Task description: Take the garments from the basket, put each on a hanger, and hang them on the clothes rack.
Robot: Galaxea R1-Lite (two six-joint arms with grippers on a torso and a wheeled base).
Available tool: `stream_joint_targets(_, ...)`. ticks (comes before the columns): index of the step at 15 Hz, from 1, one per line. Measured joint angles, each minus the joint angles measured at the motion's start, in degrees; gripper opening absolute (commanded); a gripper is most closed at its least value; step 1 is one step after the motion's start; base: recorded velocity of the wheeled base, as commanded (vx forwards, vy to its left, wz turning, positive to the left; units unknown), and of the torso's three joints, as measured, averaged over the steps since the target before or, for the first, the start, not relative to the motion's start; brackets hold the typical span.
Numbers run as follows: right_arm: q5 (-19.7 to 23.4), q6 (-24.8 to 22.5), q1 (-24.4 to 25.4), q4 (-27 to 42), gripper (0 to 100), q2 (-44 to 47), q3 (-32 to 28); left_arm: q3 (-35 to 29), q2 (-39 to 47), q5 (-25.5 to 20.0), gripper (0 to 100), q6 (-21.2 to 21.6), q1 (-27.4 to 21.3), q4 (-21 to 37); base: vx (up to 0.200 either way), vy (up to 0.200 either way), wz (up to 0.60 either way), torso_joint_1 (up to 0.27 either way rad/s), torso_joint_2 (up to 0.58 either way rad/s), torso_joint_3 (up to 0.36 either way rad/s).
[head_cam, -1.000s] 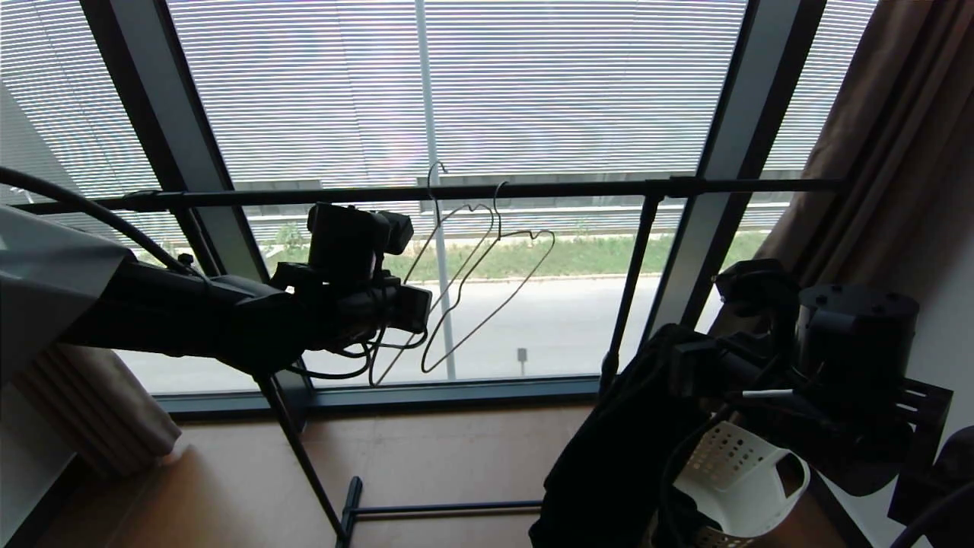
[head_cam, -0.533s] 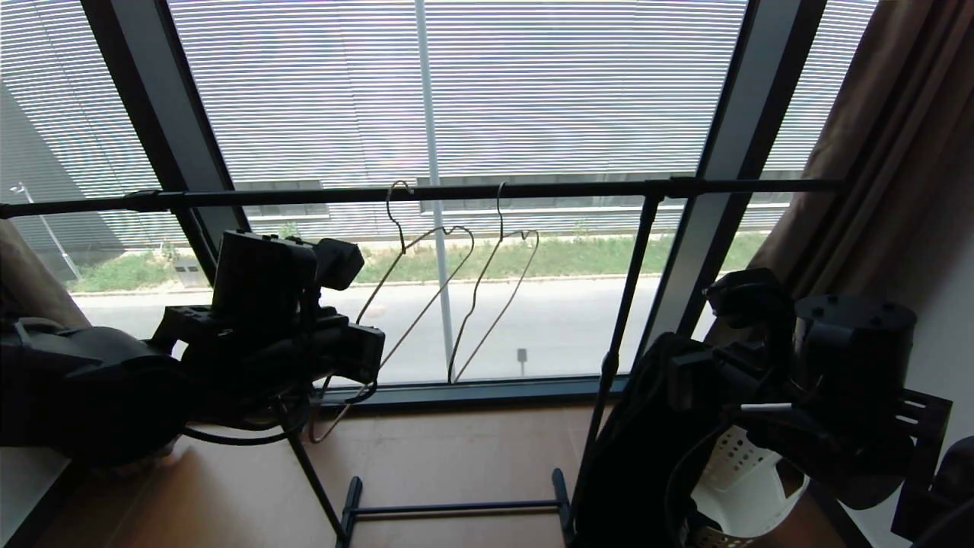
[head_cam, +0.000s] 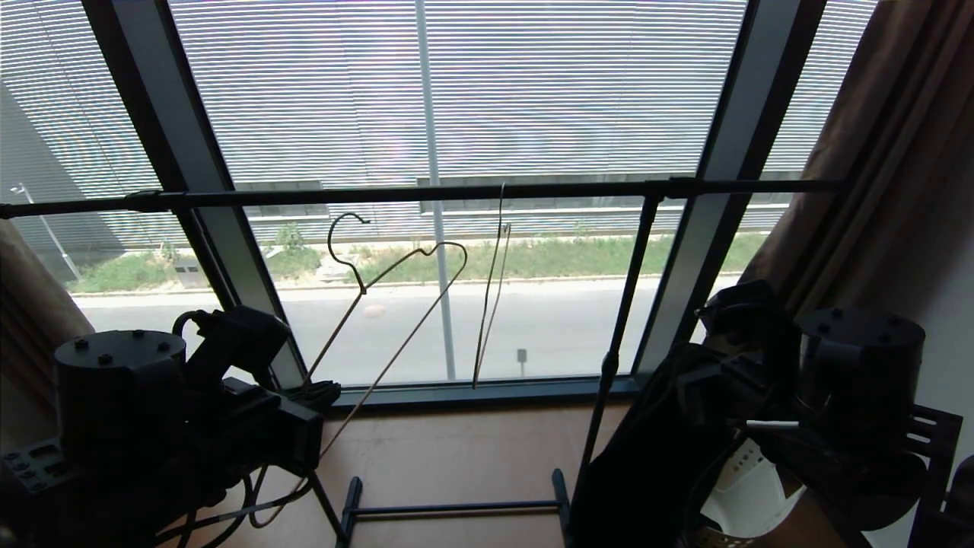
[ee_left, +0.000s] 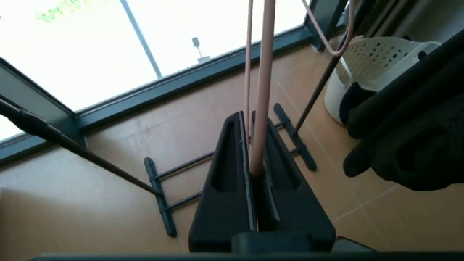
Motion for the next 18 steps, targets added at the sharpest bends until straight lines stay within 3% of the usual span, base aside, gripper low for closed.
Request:
stream_joint_targets(2,-0.37,-0.20,-0.15,0.10,0,0.02,0.02,1.68,-0.18,-0.55,0,4.62,1.54,-2.33,0.000,0.000,0.00,0.000,0.00,0.000)
stream_joint_targets(4,-0.39,-0.49,-0.89,0.16,0,0.20,-0.12,3.63,-0.99,-2.61,0,5.53,2.28,-3.12,0.000,0.000,0.00,0.000,0.00,0.000)
stream_joint_targets(8,-0.50,-1.89,-3.60,0.27,0,0.91,-1.05,8.08,-4.38,-16.20,0,5.64,3.00,-6.56,0.000,0.000,0.00,0.000,0.00,0.000)
stream_joint_targets(10,-0.63,-4.24,-4.69,0.24,0,1.11,-1.77,8.79,-5.67,-19.63,0,5.63,3.45,-6.92,0.000,0.000,0.00,0.000,0.00,0.000)
stream_joint_targets(15,-4.39,-7.51,-5.90,0.16,0,2.04,-4.58,9.24,-6.47,-23.87,0,5.63,3.11,-7.91,0.000,0.000,0.00,0.000,0.00,0.000)
stream_joint_targets(18,-6.50,-8.07,-5.96,0.32,0,3.17,-4.91,9.62,-5.84,-24.05,0,5.83,2.69,-7.96,0.000,0.000,0.00,0.000,0.00,0.000)
